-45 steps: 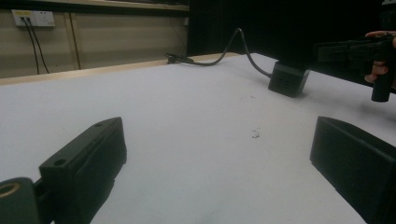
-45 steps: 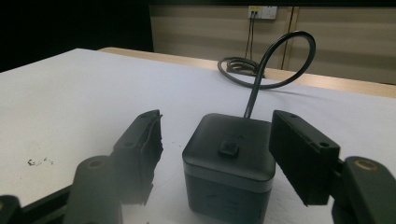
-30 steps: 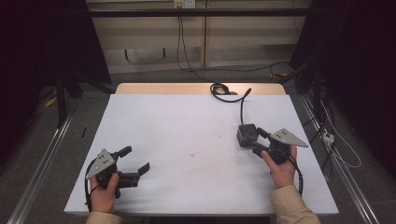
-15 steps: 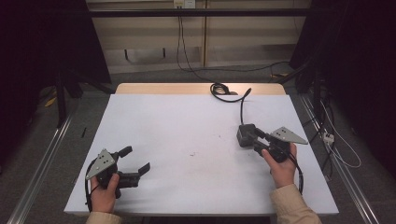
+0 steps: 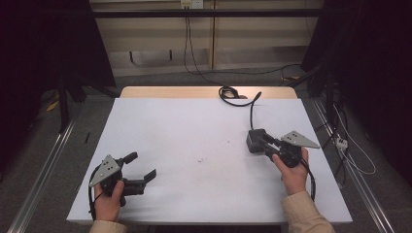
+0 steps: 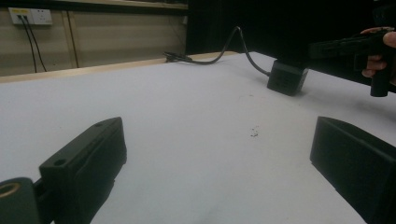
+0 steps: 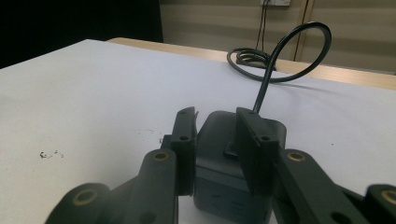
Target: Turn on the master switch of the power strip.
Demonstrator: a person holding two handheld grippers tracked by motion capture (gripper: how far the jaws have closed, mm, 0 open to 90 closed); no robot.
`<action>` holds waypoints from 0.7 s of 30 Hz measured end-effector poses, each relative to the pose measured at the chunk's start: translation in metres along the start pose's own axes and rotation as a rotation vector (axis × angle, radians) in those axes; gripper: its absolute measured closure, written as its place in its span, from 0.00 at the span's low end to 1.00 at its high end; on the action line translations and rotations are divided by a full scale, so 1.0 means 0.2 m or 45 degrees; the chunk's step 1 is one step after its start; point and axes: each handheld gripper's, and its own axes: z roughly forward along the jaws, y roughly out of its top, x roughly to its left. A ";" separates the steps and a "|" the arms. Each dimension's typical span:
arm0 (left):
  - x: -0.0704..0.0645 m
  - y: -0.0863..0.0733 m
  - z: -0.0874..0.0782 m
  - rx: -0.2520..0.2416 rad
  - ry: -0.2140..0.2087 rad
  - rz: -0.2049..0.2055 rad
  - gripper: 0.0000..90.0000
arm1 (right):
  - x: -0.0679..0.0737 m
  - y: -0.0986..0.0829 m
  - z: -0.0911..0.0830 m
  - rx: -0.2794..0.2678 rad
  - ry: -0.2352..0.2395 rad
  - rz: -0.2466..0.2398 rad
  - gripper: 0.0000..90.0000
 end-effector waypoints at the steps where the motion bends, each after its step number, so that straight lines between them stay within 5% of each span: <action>1: 0.00 0.00 0.00 0.001 0.001 0.002 0.04 | 0.00 0.00 0.00 -0.002 0.001 0.008 0.80; 21: 0.00 0.00 0.00 0.005 0.002 0.002 0.04 | -0.02 0.00 0.02 0.021 0.000 -0.007 0.89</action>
